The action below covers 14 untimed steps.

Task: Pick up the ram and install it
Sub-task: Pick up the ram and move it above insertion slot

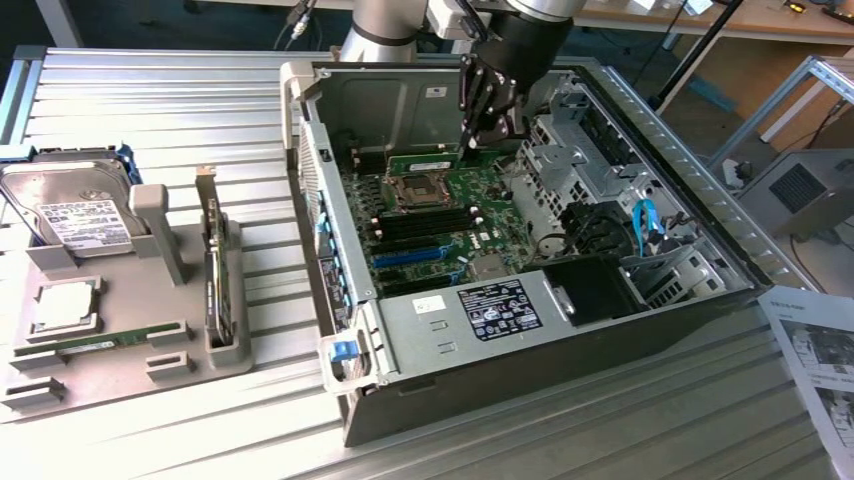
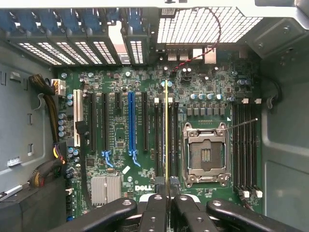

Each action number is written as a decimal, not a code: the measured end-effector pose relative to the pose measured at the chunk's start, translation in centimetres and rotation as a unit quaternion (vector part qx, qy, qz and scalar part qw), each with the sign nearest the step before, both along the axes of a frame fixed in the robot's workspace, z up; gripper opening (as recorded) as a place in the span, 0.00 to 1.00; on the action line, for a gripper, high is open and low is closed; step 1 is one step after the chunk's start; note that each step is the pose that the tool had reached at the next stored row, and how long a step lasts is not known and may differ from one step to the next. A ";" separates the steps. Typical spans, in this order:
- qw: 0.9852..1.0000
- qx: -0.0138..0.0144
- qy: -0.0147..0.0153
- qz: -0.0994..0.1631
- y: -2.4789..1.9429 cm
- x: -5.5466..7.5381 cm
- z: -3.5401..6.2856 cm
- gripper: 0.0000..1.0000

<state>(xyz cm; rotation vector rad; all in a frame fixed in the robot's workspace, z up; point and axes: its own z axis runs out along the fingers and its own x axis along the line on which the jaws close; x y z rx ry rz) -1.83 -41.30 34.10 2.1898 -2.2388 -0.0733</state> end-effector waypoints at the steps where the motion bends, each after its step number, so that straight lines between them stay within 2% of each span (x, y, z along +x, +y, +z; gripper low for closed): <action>1: 1.000 0.000 0.000 0.000 0.00 0.0 0.00 0.12; 14: 1.000 0.000 0.000 0.000 0.00 0.0 -0.57 0.12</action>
